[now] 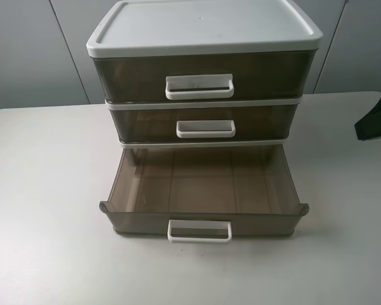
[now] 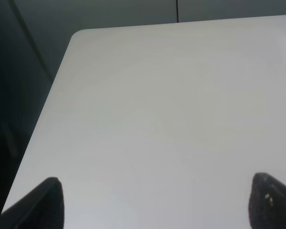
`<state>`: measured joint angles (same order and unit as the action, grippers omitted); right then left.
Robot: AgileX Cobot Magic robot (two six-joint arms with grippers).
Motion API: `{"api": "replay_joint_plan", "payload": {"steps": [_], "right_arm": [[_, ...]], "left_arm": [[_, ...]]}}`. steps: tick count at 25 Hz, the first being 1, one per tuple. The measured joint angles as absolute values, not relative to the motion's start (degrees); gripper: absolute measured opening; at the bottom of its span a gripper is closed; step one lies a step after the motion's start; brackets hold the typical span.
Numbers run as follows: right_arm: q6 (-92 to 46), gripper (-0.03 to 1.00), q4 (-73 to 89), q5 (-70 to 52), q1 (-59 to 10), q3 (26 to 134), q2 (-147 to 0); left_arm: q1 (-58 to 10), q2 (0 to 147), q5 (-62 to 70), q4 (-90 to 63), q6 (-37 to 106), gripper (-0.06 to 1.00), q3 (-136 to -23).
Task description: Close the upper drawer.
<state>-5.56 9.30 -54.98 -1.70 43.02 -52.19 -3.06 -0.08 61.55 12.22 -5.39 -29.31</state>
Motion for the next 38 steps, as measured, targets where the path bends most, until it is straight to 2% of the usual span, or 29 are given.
{"api": "replay_joint_plan", "payload": {"steps": [3,12,17,26,30,38], "right_arm": [[-6.06,0.70,8.63,-57.97,1.93,43.02,-46.99],[-5.67,0.70,6.31,-68.14,2.44,43.02,-31.68],[-5.67,0.70,4.60,-67.79,2.44,40.60,-24.52],[-5.58,0.70,3.67,-63.66,2.44,29.82,-7.18],[-5.43,0.70,3.67,-63.09,2.44,29.38,-0.98],[-3.83,0.70,2.21,-62.86,2.34,29.38,-0.03]], "left_arm": [[-3.06,-0.08,61.55,12.22,-5.39,0.74,-29.31],[-3.06,-0.08,61.55,12.22,-5.39,0.74,-29.31],[-3.06,-0.08,61.55,12.22,-5.39,0.74,-29.31],[-3.06,-0.08,61.55,12.22,-5.39,0.74,-29.31],[-3.06,-0.08,61.55,12.22,-5.39,0.74,-29.31],[-3.06,-0.08,61.55,12.22,-5.39,0.74,-29.31]]}}
